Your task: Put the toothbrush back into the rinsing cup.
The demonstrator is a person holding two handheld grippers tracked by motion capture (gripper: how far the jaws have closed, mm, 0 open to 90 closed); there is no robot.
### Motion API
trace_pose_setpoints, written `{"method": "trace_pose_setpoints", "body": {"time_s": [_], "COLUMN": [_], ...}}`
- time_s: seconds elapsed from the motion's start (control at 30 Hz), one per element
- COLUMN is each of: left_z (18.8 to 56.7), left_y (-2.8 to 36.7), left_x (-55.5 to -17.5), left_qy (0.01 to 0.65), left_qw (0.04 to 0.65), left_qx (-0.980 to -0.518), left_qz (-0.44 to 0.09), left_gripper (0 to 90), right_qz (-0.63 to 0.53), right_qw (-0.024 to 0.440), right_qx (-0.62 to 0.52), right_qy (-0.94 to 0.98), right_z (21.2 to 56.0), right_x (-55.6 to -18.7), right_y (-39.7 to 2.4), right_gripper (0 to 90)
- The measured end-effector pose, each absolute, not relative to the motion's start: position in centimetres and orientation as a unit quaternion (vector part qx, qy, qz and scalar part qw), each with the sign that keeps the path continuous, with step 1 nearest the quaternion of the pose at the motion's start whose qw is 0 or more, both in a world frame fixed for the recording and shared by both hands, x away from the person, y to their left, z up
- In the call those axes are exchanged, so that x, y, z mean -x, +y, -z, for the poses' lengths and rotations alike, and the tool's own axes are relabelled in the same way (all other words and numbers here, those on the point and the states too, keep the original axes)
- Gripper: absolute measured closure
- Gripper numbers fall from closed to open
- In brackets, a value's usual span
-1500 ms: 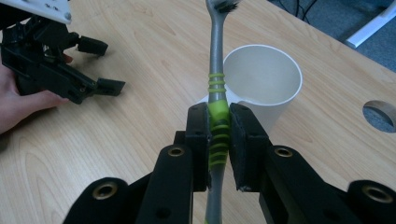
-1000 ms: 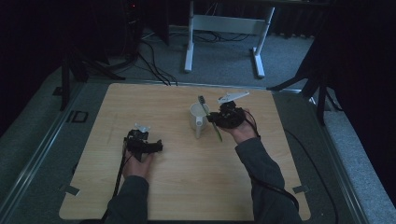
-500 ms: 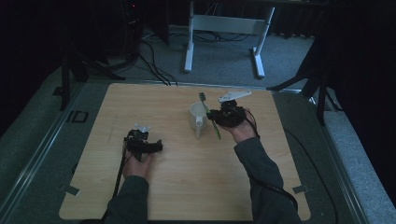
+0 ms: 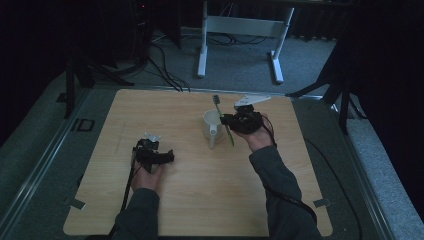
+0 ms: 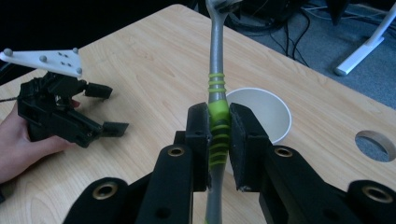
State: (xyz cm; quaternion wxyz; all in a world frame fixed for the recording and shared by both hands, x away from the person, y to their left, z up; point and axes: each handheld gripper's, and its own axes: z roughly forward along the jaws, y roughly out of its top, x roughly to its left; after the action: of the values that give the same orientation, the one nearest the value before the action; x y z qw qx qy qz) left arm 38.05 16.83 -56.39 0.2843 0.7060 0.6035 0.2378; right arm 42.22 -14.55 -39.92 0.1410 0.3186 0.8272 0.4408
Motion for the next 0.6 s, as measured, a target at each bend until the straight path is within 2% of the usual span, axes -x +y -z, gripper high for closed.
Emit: {"method": "trace_pose_setpoints", "body": {"time_s": [0.6], "left_z": [56.38], "left_y": [16.83], "left_x": [-38.05], "left_qy": [0.603], "left_qw": [0.284], "left_qx": [-0.706], "left_qz": [-0.238], "left_gripper": [4.0], "right_qz": [-0.477], "right_qw": [0.147], "right_qx": [-0.325], "right_qy": [0.803], "right_z": [39.37], "right_x": [-42.44], "right_y": [-14.92], "right_gripper": [78.7]}}
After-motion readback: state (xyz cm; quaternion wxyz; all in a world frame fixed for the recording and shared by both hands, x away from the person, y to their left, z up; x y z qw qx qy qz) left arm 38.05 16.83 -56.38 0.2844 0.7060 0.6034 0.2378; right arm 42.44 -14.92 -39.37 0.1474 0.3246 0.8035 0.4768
